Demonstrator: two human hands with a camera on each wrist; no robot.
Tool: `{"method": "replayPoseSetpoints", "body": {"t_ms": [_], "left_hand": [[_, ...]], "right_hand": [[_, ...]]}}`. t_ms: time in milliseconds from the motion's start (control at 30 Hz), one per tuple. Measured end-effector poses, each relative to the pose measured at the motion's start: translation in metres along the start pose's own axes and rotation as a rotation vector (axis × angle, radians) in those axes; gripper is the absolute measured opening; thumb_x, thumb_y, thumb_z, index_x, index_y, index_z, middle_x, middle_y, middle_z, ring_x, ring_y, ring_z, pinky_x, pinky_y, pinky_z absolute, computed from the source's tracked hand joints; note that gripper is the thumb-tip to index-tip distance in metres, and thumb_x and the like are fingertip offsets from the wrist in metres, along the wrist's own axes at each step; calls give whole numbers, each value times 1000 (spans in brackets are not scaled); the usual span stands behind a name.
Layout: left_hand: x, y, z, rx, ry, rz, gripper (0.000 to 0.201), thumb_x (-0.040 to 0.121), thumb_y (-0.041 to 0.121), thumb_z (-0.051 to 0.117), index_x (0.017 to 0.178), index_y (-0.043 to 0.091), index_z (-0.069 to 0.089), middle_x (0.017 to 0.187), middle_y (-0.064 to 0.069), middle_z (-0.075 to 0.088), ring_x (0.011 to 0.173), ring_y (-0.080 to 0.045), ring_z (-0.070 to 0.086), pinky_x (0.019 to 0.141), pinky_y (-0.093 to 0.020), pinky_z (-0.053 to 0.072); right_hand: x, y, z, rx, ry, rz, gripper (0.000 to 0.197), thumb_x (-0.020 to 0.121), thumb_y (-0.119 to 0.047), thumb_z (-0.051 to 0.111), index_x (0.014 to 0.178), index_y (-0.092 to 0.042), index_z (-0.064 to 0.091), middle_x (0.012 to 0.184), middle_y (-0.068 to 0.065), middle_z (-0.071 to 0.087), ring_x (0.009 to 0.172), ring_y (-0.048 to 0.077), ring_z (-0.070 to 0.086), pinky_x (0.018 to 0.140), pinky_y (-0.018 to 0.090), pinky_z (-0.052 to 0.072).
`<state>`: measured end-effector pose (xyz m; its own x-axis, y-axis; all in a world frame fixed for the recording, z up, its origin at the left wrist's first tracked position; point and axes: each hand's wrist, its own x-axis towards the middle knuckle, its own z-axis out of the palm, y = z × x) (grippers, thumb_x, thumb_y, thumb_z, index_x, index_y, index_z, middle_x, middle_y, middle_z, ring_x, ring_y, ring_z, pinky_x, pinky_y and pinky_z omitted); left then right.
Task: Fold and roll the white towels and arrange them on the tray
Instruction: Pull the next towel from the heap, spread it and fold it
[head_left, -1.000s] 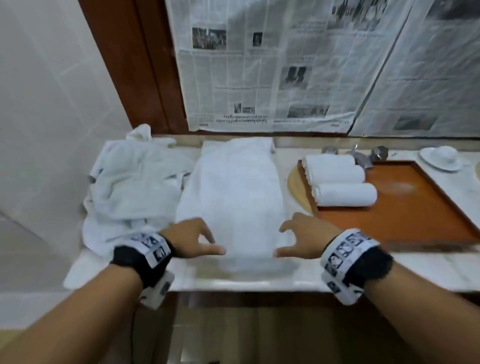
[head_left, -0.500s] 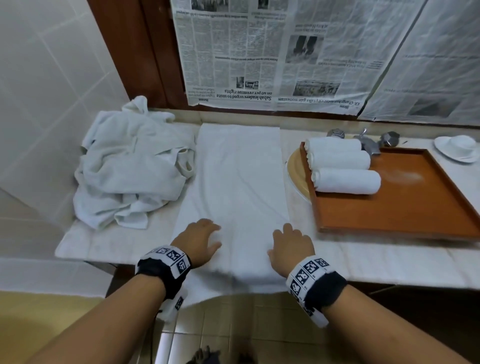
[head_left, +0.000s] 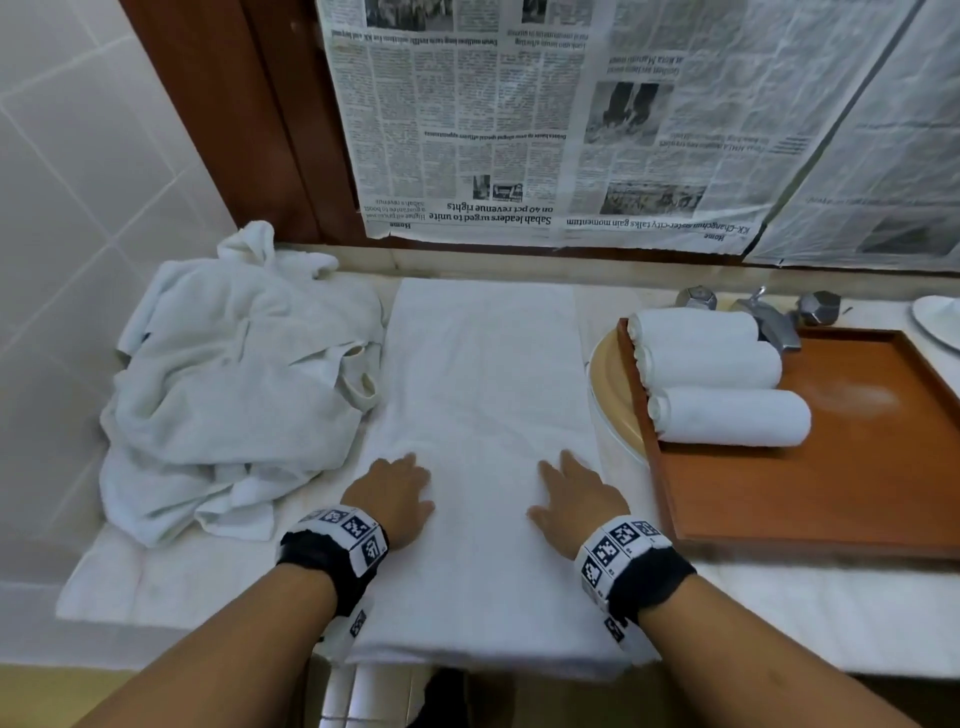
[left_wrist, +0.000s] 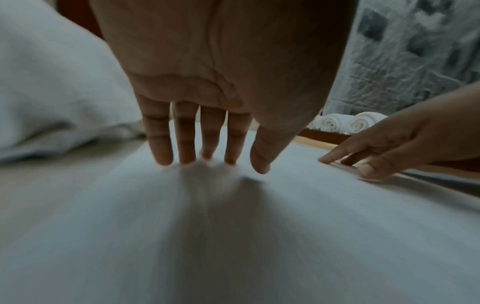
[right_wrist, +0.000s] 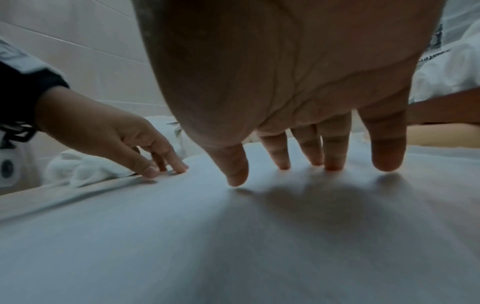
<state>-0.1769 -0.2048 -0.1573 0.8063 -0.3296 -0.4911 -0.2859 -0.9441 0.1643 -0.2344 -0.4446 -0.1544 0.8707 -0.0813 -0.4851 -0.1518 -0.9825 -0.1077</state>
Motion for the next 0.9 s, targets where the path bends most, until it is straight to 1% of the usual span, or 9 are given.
{"method": "replayPoseSetpoints", "body": {"t_ms": [167,233,367,467,567,667,733,833,900], "left_hand": [[67,2,-65,-69,72,-1,41,96,49,47,128,27,59,134,2,58,119,-17,55,98,-33,46],[102,2,-94,-101,169,32,37,98,45,47,123,23,62,126,-1,61,113,-19,57,93,-32,47],[185,-5,-135,-137,195,54,47,100,41,47,142,19,47,144,-5,47,129,-21,48,106,-32,40],[244,-9,-150,-58,31,46,60,101,42,44,155,24,24,163,-7,14,146,-26,25,118,-40,26],[289,-21,-155,94,-133,145,69,102,46,41,157,30,4,164,-9,-13,151,-33,2,121,-48,16],[316,-54,-157,117,-137,47,84,97,62,37,156,28,-12,161,-7,-25,150,-34,-11,121,-53,12],[323,-73,-160,79,-106,-104,92,93,69,34,155,22,-15,160,-6,-26,150,-34,-9,121,-53,10],[329,-62,-171,42,74,-165,86,95,60,40,156,11,3,164,-13,-1,149,-34,11,118,-49,21],[334,-37,-172,32,164,-27,74,99,49,40,156,11,12,163,-16,11,148,-31,18,118,-44,25]], "right_hand": [[65,-15,-54,-62,35,83,52,99,-51,37,140,-19,43,143,8,42,124,27,49,96,39,43],[98,-23,-76,-29,111,24,50,100,-46,40,142,-19,40,141,7,42,124,26,48,98,39,44],[177,-37,-113,113,110,-9,58,101,-40,42,155,-25,24,162,6,17,146,27,25,114,41,32],[238,-41,-132,150,88,-45,62,103,-40,40,158,-28,13,167,4,-3,153,24,4,122,41,19],[286,-30,-136,72,-33,-143,62,106,-41,32,159,-30,3,165,3,-17,153,24,-8,122,43,8],[313,1,-134,-9,-29,10,81,89,-75,-2,157,-32,-11,161,2,-28,152,30,-13,121,51,6],[323,17,-139,45,16,200,103,71,-87,-15,157,-29,-14,161,4,-28,151,33,-13,121,53,7],[332,8,-152,128,66,311,76,101,-60,25,159,-21,-6,164,12,-19,151,34,-13,122,53,5],[337,-14,-156,103,80,201,70,104,-50,27,158,-19,-6,164,13,-19,152,32,-14,122,51,4]]}}
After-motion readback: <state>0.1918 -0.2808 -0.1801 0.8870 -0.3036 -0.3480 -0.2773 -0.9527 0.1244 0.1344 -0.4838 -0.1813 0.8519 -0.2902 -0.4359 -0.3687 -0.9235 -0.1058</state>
